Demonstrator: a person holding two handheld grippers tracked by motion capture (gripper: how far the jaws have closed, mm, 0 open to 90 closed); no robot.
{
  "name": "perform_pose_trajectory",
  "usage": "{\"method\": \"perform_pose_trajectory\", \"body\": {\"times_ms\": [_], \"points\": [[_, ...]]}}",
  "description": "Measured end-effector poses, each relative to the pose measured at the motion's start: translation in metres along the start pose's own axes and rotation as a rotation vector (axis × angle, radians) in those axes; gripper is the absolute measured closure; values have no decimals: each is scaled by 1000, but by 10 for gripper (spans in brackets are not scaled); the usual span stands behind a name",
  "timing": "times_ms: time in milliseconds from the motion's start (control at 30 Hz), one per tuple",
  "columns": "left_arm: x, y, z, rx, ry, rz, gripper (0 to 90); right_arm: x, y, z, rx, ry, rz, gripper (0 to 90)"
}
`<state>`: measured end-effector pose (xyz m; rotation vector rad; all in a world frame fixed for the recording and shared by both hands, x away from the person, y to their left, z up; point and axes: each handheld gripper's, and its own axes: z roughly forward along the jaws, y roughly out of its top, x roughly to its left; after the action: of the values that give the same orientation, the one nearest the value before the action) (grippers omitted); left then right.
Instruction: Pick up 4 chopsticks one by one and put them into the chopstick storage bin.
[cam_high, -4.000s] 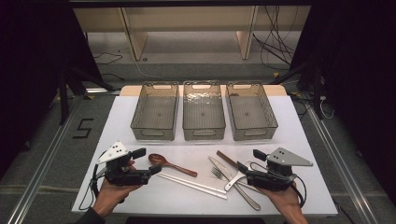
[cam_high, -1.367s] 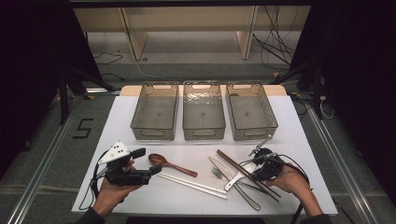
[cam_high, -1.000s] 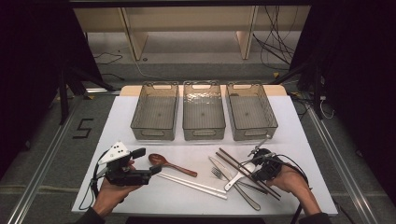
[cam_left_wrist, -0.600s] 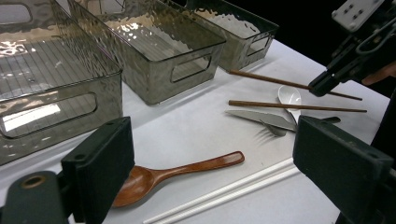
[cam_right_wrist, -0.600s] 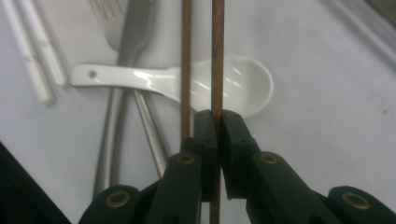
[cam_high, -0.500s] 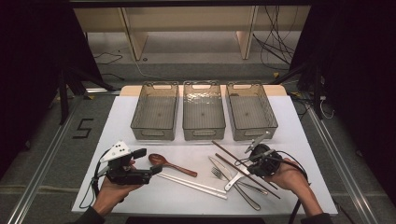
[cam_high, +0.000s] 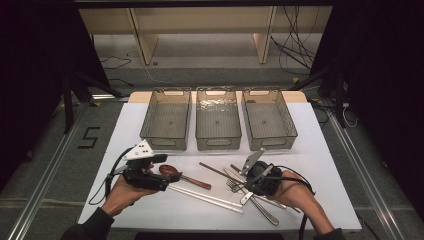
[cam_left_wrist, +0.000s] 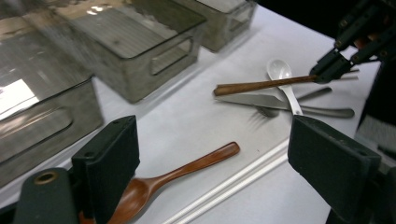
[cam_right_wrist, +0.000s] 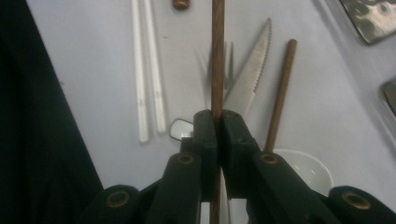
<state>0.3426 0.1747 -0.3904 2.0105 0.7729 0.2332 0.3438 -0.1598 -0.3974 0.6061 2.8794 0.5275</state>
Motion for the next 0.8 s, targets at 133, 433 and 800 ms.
{"method": "perform_pose_trajectory", "body": {"times_ms": [133, 433, 800], "points": [[-11, 5, 13, 76, -22, 130, 162, 9, 6, 2, 7, 16, -32, 860], [-25, 2, 33, 221, -88, 305, 186, 20, 14, 10, 33, 49, -115, 860], [-39, -2, 49, 358, -117, 415, 273, 40, 24, 11, 29, 62, -199, 860]]}}
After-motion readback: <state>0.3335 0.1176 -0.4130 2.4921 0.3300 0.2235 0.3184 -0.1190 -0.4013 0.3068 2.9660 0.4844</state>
